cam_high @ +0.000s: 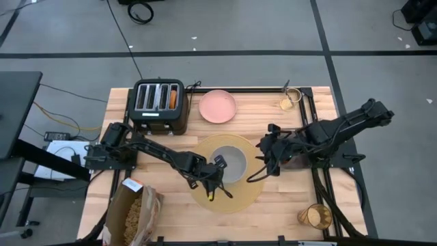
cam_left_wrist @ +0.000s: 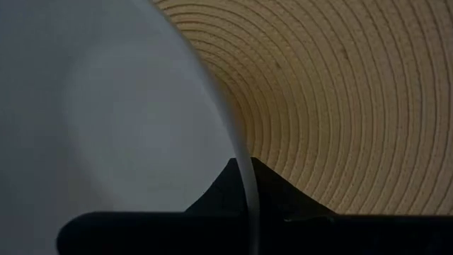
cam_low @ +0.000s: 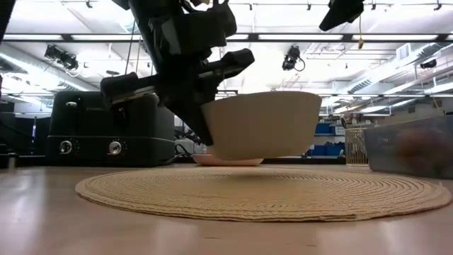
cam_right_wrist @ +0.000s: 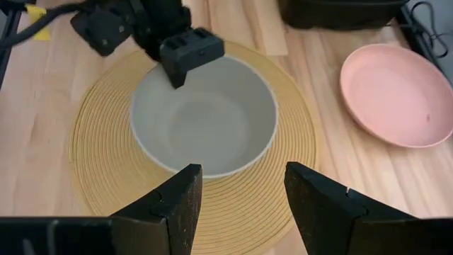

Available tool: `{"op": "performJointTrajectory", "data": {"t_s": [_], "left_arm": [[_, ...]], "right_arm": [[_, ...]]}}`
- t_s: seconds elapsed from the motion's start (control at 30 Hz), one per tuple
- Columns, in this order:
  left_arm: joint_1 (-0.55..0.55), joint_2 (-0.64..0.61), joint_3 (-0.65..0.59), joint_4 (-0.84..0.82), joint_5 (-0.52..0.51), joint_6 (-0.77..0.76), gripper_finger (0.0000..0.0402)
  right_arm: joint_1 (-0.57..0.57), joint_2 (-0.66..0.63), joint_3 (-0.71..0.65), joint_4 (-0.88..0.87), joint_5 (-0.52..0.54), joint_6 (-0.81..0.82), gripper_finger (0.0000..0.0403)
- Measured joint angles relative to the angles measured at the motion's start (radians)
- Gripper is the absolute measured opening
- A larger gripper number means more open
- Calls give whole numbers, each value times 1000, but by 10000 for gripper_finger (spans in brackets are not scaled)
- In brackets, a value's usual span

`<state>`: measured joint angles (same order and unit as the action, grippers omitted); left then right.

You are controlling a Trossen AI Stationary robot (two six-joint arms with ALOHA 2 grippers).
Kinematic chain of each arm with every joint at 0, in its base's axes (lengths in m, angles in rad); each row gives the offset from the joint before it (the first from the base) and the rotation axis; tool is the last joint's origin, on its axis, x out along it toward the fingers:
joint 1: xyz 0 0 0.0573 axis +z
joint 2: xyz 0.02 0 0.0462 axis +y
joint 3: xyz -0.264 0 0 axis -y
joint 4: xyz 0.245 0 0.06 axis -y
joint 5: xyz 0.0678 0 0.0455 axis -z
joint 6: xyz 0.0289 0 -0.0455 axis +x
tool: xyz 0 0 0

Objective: Arrange a breakfast setting
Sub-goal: Put the gray bowl on the yellow placemat

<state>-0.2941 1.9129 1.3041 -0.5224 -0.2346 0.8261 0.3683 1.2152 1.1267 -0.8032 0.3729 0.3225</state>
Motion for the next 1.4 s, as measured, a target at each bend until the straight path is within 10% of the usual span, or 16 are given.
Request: {"op": "performJointTrajectory", "data": {"t_s": [1.4], "left_arm": [[5,15,-19,6,17,-15,36]], "right_arm": [[10,61,-1,92,-54,19,209]]}}
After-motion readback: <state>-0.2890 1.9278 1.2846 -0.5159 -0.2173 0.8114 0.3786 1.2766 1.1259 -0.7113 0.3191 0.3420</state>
